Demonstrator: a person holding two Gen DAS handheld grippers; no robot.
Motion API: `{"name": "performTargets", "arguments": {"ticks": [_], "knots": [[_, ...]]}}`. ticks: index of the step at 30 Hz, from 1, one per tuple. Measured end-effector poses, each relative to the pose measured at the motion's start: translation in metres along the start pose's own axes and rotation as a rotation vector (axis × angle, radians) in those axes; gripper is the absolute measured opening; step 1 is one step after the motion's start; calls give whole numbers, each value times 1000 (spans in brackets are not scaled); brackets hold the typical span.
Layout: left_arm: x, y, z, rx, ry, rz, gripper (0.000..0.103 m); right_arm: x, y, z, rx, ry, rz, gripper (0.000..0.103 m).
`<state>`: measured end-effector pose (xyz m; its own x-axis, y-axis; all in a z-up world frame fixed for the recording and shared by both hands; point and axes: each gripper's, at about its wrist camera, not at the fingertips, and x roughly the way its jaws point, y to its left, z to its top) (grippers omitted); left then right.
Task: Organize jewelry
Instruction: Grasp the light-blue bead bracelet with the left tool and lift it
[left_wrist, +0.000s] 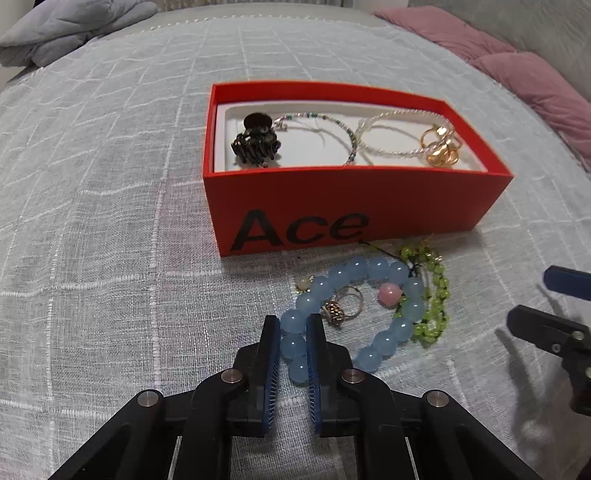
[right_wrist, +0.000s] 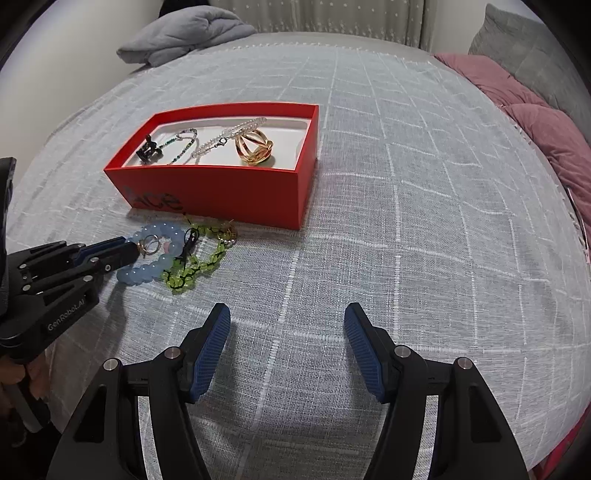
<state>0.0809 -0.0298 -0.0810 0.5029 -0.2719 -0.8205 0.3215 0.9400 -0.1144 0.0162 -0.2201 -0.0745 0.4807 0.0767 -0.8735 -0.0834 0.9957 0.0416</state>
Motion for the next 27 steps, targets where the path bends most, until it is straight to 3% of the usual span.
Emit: {"name": "performTargets", "arguments": {"ticks": [19, 27], "knots": [[-70, 22, -2, -57, -139, -92, 9, 5, 5, 11, 3, -21, 13, 67], [-81, 32, 0, -76, -159, -97, 9, 10, 23, 17, 2, -15, 100, 67]]}}
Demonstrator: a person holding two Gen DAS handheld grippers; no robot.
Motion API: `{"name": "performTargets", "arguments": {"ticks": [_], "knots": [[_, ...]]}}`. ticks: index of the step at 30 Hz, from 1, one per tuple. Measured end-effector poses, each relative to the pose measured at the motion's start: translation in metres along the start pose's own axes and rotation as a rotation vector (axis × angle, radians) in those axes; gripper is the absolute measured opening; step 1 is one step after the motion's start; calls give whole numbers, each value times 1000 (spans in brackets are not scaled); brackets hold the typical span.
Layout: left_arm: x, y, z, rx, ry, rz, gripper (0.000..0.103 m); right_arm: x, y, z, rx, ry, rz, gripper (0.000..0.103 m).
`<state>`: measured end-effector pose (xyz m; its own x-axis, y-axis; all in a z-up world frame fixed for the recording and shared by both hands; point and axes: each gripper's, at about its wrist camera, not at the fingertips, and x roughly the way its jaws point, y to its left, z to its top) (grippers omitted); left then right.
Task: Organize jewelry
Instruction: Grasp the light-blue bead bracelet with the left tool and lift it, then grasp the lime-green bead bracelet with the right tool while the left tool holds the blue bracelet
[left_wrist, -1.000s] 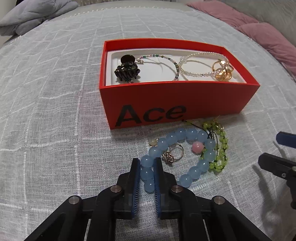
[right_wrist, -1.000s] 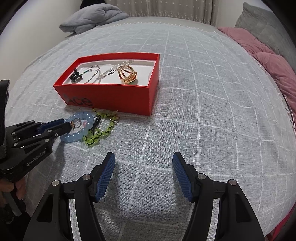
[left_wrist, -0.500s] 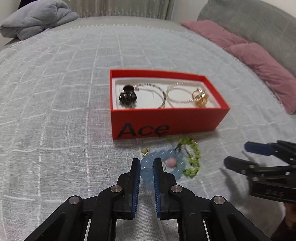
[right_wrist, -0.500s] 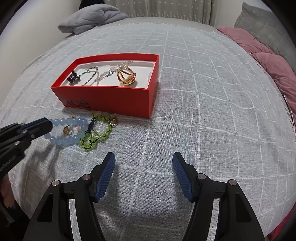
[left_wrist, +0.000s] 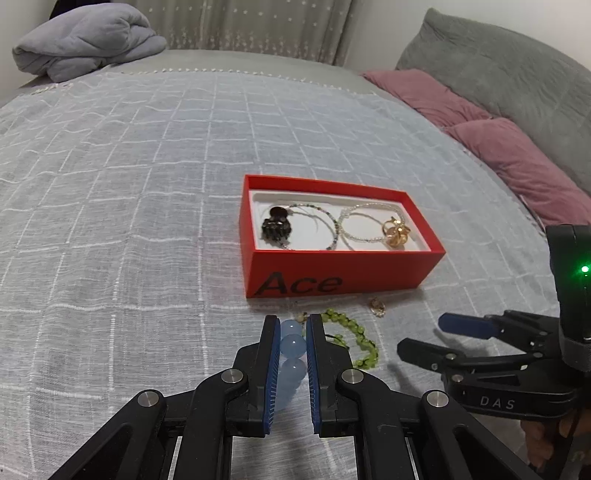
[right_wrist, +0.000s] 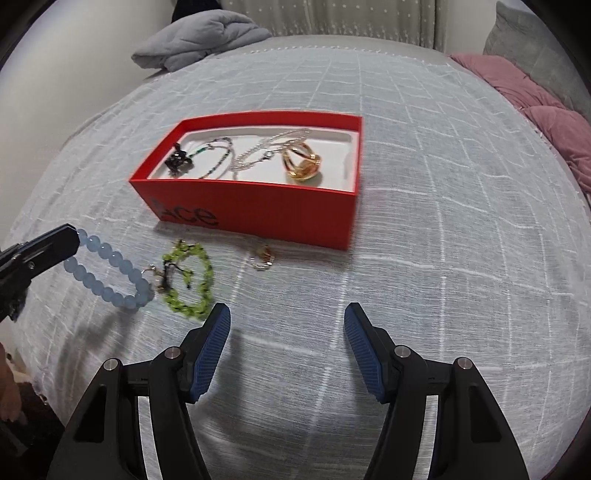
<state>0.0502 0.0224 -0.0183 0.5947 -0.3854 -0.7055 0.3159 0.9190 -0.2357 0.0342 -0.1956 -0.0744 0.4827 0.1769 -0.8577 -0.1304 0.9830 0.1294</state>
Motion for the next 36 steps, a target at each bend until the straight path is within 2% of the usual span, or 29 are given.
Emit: {"name": "performTargets", "arguments": {"ticks": [4, 9, 14, 16, 18, 23, 28, 36], "knots": [[-1, 5, 0, -11, 4, 7, 9, 4, 10, 3, 2, 8, 55, 65], [1, 8, -1, -16, 9, 18, 9, 12, 29, 7, -34, 15, 80, 45], [6, 12, -3, -17, 26, 36, 9, 27, 44, 11, -57, 41, 78, 30], [9, 15, -4, -22, 36, 43, 9, 31, 48, 11, -67, 43, 66, 27], [12, 17, -5, -28, 46, 53, 9, 32, 52, 13, -82, 38, 63, 15], [15, 21, -6, -39, 58, 64, 9, 30, 59, 13, -104, 34, 51, 6], [9, 18, -4, -36, 41, 53, 9, 13, 45, 8, -79, 6, 57, 5], [2, 9, 1, -31, 16, 33, 9, -27, 27, 10, -43, -88, 92, 5]]}}
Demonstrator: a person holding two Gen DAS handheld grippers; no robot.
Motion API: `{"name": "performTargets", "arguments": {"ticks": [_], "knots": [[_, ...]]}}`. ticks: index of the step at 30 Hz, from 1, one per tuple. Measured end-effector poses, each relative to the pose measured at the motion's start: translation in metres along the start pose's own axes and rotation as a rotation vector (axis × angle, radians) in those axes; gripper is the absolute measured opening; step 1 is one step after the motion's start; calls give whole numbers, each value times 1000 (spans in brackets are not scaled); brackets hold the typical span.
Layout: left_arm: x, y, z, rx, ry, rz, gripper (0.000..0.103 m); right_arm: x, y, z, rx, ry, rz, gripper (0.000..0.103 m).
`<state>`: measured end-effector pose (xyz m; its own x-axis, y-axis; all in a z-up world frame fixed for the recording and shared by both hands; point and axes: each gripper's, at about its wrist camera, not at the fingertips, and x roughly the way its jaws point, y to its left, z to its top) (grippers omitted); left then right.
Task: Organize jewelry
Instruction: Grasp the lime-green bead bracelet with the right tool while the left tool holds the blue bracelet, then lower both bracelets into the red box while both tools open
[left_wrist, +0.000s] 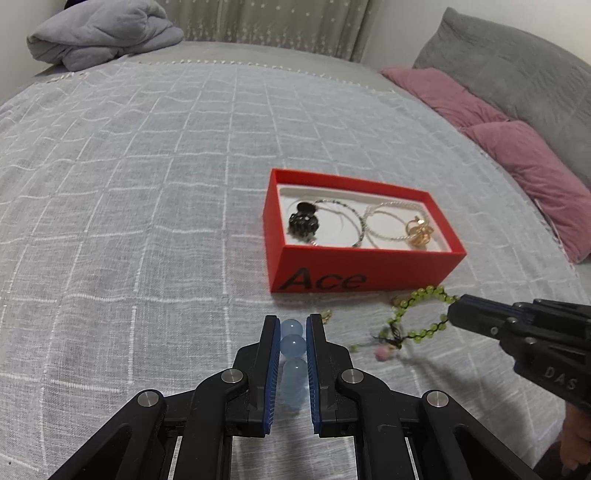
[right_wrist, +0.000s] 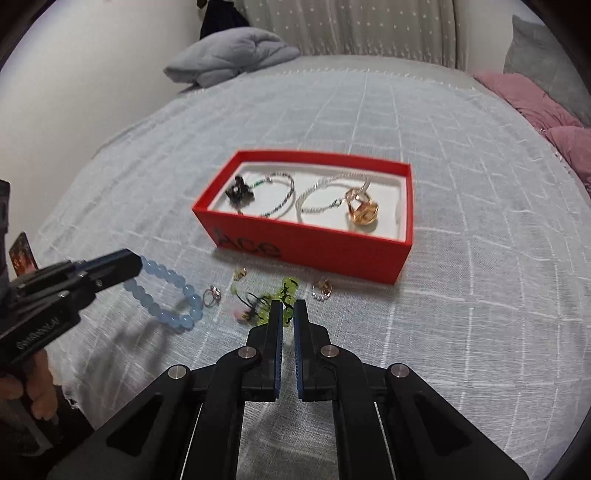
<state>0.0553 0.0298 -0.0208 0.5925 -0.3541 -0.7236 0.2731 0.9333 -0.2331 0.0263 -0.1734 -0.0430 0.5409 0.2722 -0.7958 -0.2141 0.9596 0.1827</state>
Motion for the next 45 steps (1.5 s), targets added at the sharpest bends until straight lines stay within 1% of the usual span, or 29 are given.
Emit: {"name": "performTargets", "arguments": {"ticks": [11, 21, 28, 35, 40, 41, 45], "knots": [[-13, -12, 16, -6, -47, -53, 9, -36, -2, 10, 3, -79, 28, 5], [-20, -26, 47, -34, -130, -113, 9, -45, -4, 30, 15, -127, 44, 5], [-14, -35, 65, -64, -179, -161, 9, -51, -7, 49, 29, -178, 60, 5], [10, -45, 74, -101, -167, -192, 9, -48, -16, 63, 55, -204, 56, 5], [24, -45, 76, -125, -173, -247, 9, -49, -24, 69, 84, -233, 58, 5], [29, -44, 76, -125, -170, -242, 9, -51, -26, 71, 89, -245, 58, 5], [52, -38, 71, -114, -125, -170, 9, -51, -28, 75, 92, -266, 49, 6]]}}
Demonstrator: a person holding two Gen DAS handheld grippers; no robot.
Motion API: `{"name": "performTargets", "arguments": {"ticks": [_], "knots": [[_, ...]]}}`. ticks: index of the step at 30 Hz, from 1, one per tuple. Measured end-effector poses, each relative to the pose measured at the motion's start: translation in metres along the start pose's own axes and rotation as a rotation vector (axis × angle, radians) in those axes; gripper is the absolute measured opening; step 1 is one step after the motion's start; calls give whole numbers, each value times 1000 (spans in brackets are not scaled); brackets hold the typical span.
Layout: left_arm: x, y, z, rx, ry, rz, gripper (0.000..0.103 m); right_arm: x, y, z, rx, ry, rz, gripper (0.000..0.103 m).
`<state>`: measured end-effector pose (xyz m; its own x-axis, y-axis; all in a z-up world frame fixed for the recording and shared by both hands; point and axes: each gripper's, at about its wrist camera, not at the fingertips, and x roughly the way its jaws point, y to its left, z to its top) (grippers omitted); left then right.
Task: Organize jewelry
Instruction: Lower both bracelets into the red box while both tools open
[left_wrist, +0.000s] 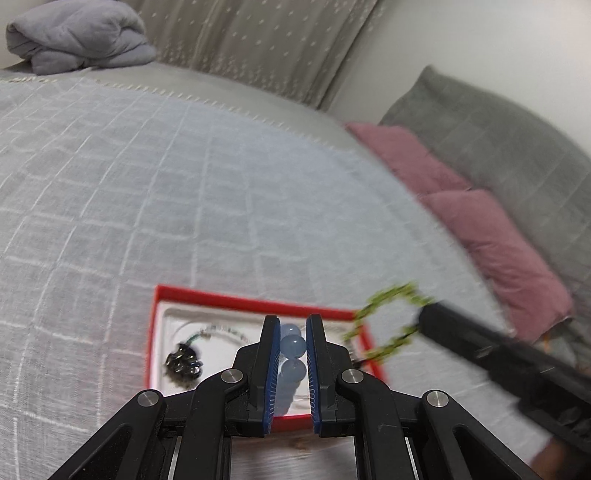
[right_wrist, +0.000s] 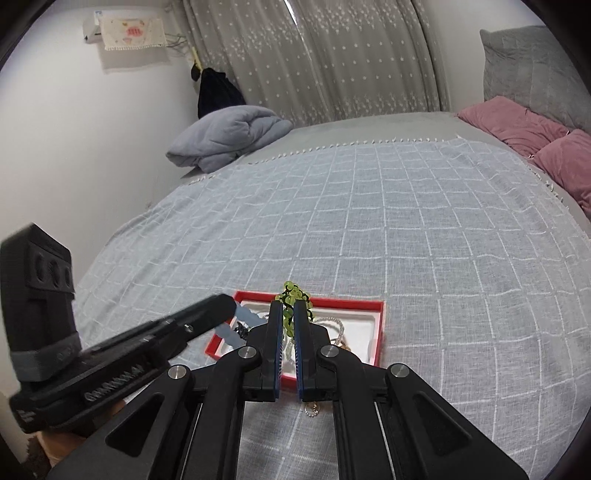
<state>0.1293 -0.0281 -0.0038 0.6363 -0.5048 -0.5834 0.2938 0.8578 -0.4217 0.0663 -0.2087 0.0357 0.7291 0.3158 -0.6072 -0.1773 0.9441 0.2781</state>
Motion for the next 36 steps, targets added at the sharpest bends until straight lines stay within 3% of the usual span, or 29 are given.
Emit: {"name": "performTargets", "arguments": {"ticks": [13, 26, 29, 31, 33, 36], "knots": [[21, 23, -11, 24, 70, 141, 9, 36, 5, -3, -2, 72, 74, 6], [23, 17, -9, 84, 81, 196, 10, 68, -30, -14, 2, 135, -102, 7], [17, 13, -9, 111, 72, 209, 18, 66, -36, -15, 18, 144, -115, 7], [11, 9, -10, 128, 63, 212, 28, 63, -38, -15, 15, 147, -123, 11], [7, 7, -10, 139, 57, 214, 32, 57, -39, -15, 11, 141, -125, 29], [1, 6, -10, 147, 55, 217, 39, 46, -37, -14, 5, 115, -121, 34]]}}
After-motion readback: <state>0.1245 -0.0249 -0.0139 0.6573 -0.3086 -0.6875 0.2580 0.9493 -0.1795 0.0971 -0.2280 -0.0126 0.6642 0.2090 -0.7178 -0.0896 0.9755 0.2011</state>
